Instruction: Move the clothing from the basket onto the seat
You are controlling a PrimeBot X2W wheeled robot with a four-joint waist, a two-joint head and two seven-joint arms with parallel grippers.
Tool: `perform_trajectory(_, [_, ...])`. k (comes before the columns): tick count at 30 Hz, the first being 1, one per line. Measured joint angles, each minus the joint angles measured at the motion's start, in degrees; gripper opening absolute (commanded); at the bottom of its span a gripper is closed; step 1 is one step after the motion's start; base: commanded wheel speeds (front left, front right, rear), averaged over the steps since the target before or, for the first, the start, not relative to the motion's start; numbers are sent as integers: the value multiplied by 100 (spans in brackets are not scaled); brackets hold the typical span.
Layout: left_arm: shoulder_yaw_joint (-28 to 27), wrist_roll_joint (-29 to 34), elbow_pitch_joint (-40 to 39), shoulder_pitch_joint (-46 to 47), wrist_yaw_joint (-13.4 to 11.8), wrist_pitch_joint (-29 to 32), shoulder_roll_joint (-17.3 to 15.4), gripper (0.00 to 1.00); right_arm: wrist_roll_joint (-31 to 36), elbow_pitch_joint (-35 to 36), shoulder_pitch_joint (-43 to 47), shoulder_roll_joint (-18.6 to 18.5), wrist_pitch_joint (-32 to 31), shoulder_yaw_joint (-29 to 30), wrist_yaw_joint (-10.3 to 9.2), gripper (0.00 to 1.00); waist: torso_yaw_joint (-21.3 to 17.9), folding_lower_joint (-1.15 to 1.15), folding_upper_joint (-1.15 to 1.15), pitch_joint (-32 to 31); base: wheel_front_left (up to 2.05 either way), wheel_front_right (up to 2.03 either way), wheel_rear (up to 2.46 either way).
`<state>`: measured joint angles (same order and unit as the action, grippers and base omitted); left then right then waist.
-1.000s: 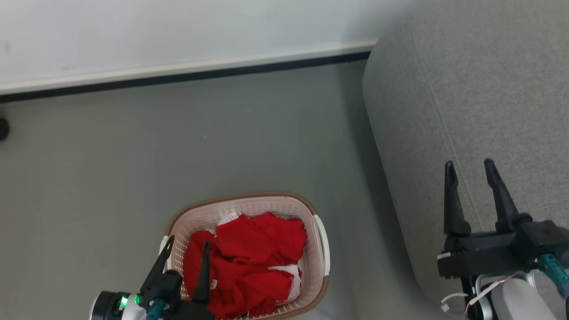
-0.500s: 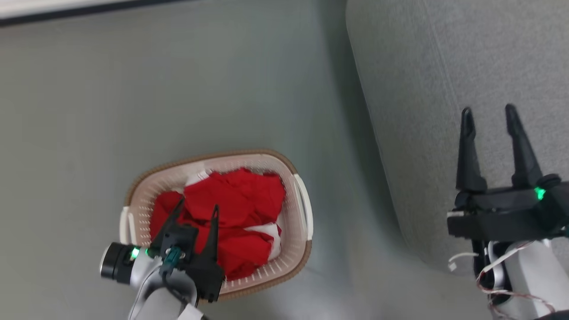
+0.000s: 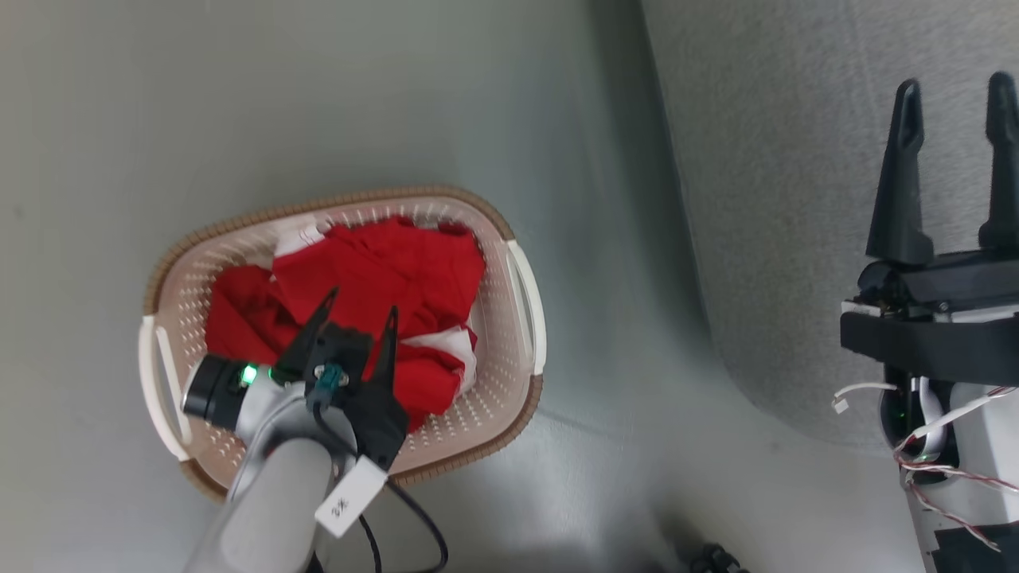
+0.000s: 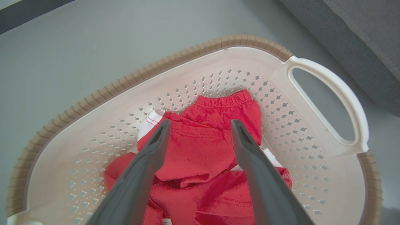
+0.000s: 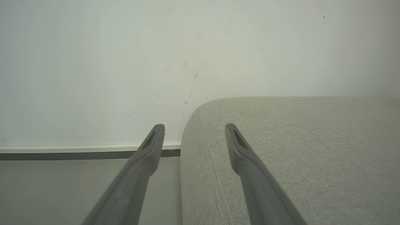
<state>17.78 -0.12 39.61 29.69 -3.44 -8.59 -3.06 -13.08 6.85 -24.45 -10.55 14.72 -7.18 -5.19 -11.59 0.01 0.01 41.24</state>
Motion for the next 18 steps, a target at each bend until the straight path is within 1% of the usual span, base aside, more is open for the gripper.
perform_trajectory(4, [15,36,199,318,0,71,1,100,2,157,-109,-5,1,47,15,100,-33,0,0,349,0,0,0])
perform_trajectory(8, [31,64,515,539,-8,100,2,100,19,167,-271,-3,1,66,18,100,-60,0,0,753,0,0,0])
perform_trajectory(13, [8,63,803,669,-18,99,2,100,103,174,-343,10,1,62,66,100,-72,0,0,1048,0,0,0])
perform_trajectory(18, [-47,64,1015,875,-116,92,4,100,110,194,-395,14,1,74,76,100,-85,-1,0,1244,0,0,0])
